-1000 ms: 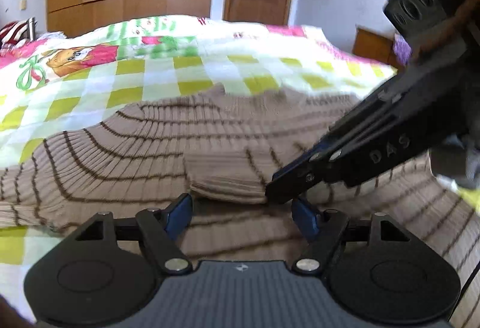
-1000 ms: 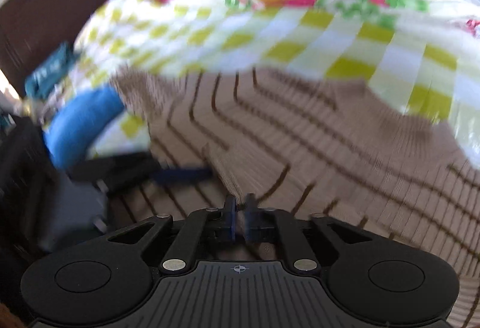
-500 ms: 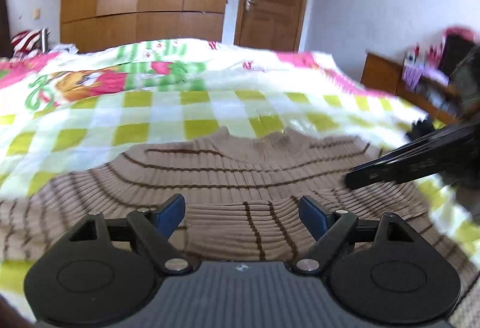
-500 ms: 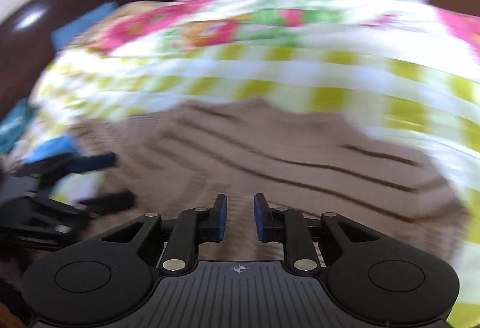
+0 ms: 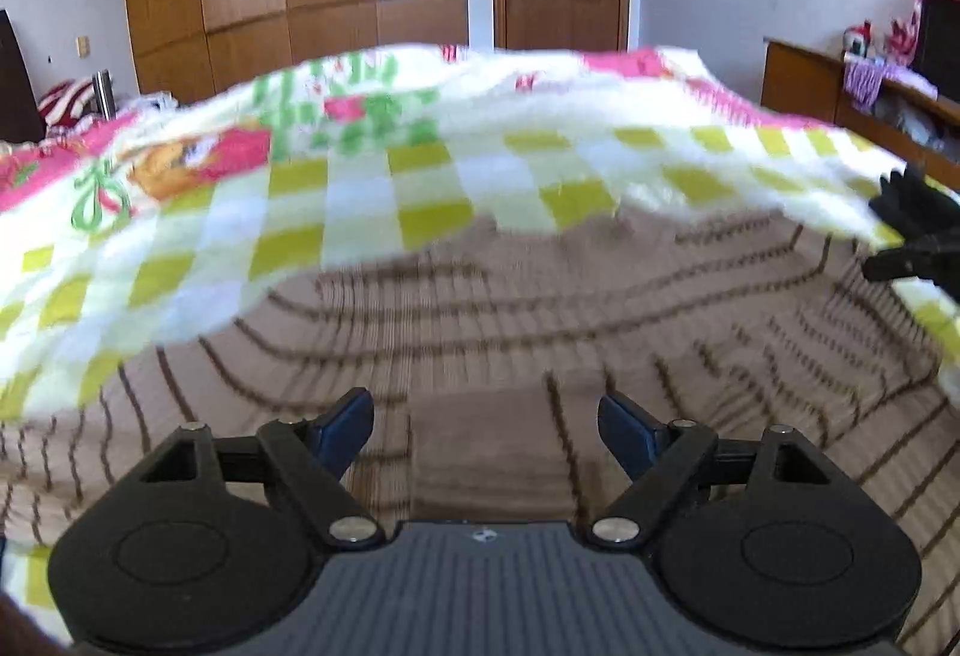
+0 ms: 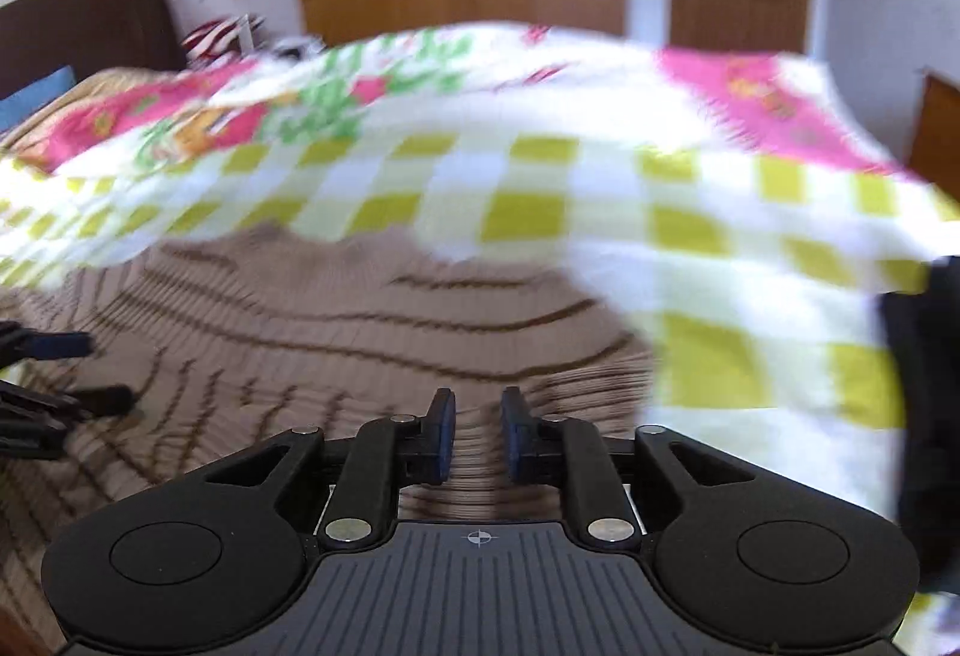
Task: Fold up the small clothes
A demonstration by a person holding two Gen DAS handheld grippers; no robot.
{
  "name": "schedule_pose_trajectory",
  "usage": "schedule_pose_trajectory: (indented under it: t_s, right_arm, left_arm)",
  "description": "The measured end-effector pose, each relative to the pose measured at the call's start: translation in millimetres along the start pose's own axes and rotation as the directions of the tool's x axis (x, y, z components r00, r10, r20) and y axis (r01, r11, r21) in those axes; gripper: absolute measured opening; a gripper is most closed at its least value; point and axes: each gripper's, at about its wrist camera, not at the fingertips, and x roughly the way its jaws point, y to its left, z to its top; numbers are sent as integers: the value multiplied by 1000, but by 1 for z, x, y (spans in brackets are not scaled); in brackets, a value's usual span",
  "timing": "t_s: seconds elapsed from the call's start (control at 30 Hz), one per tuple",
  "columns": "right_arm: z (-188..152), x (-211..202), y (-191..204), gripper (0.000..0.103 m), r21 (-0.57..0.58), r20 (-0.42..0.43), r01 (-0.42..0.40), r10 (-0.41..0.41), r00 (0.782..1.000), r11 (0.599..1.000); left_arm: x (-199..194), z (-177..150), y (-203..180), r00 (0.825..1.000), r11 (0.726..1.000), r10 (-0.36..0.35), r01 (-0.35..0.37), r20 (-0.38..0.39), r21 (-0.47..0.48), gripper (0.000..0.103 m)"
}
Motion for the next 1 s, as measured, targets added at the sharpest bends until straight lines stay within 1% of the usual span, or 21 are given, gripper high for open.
schedule_pose_trajectory:
  t_s: [0.07, 0.13, 0.2, 0.23, 0.27, 0.3, 0.37, 0.4, 0.57, 0.6, 0.63, 0.67, 0.73, 0.8, 0.87, 0.9, 0.93, 1.0]
  right_arm:
    - [-1, -3, -16, 19, 47, 9, 28, -28, 1000, 998]
    - [-4, -1, -26, 21, 90, 3, 39, -39, 999, 995]
    - [-8, 4, -23, 20, 48, 7, 43, -43, 999, 998]
    - [-11, 10, -19, 18, 7, -1, 71, -71, 997, 997]
    - [-14, 19, -19, 18, -8, -22, 116, -116, 993, 993]
    - [-16, 27, -27, 19, 20, -46, 147, -146, 988, 989]
    - [-18, 34, -44, 14, 112, -57, 138, -133, 990, 984]
    - [-18, 33, -50, 14, 138, -53, 143, -137, 989, 980]
    - [-18, 17, -56, 15, 156, -42, 144, -139, 989, 977]
    - [-17, 10, -54, 16, 150, -33, 157, -154, 988, 976]
    - [-17, 2, -51, 22, 135, -23, 176, -174, 984, 975]
    - [-19, -8, -47, 24, 115, -9, 173, -173, 985, 978]
    - [-22, -21, -37, 24, 65, 24, 144, -146, 989, 987]
    - [-24, -29, -27, 24, 38, 36, 115, -116, 993, 993]
    - [-25, -29, -18, 20, 12, 61, 65, -66, 996, 998]
    - [-26, -21, -15, 19, -8, 36, 72, -71, 997, 997]
    - [-27, -10, -17, 19, -4, -3, 95, -95, 995, 995]
    - [-33, 11, -32, 19, 53, -53, 106, -104, 993, 993]
  left_arm:
    - [3, 5, -3, 999, 999, -31, 32, 18, -8, 95]
    - [11, 5, -10, 999, 999, -44, 43, 14, 14, 95]
    - [24, 1, -20, 999, 997, -49, 50, -22, 56, 95]
    - [31, -2, -24, 998, 996, -50, 53, -46, 67, 95]
    - [39, -4, -26, 997, 996, -49, 54, -63, 72, 96]
    - [45, -5, -28, 997, 995, -44, 49, -69, 83, 97]
    - [48, -2, -34, 998, 994, -31, 37, -59, 105, 98]
    - [49, 0, -36, 998, 993, -31, 37, -58, 110, 98]
    - [46, 1, -36, 998, 989, -22, 29, -55, 145, 98]
    - [45, 0, -35, 998, 989, -17, 25, -54, 147, 98]
    - [43, 1, -34, 999, 989, -16, 23, -49, 143, 98]
    - [43, 1, -34, 999, 990, -16, 23, -46, 140, 98]
    - [46, 1, -35, 999, 989, -11, 19, -52, 147, 98]
    - [48, -1, -38, 999, 986, 2, 7, -50, 164, 98]
    - [47, -3, -40, 999, 984, 8, 1, -45, 176, 98]
    - [47, -2, -39, 999, 984, 6, 2, -49, 176, 99]
    - [47, -2, -38, 999, 985, 4, 6, -54, 174, 99]
    - [47, -2, -36, 998, 985, 5, 6, -63, 174, 101]
